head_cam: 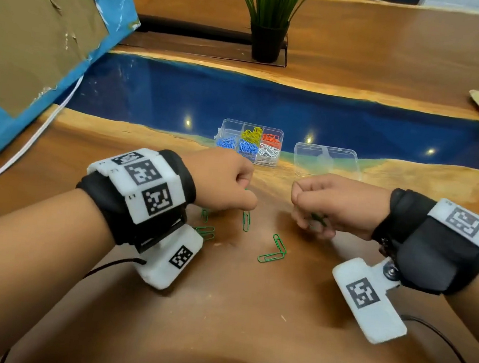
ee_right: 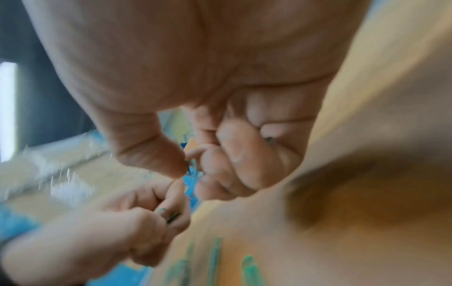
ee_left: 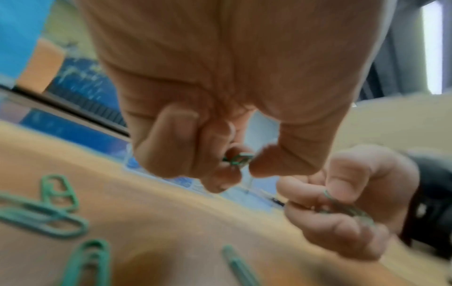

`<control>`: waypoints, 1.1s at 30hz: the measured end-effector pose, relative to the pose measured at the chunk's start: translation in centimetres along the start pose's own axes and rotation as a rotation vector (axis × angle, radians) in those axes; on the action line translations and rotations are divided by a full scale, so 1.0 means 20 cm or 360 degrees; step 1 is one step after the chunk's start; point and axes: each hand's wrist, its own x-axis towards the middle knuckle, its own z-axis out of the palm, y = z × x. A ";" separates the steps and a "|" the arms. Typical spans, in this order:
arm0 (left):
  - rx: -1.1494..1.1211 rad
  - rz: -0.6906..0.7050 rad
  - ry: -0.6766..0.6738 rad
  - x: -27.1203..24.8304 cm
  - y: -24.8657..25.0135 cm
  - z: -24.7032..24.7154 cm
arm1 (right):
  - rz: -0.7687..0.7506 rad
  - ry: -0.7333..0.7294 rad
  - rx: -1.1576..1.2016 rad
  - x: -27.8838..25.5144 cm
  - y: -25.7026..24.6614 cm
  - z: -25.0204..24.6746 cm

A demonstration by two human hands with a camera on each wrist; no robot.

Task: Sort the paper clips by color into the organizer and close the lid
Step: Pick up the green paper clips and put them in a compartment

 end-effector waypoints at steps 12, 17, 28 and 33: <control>-0.1645 -0.0029 -0.0196 -0.07 -0.06 -0.02 | -0.0110 -0.0279 0.0519 0.03 0.03 0.03; -0.1499 -0.0137 -0.0127 -0.12 -0.16 -0.05 | 0.0015 -0.0124 0.0266 0.05 -0.01 0.06; 0.0570 0.0189 -0.0142 -0.10 -0.18 -0.05 | -0.0293 0.0168 -0.1622 0.13 -0.21 0.22; 0.0703 0.0242 -0.0220 -0.06 -0.18 -0.04 | -0.0183 0.0090 -0.1687 0.14 -0.22 0.25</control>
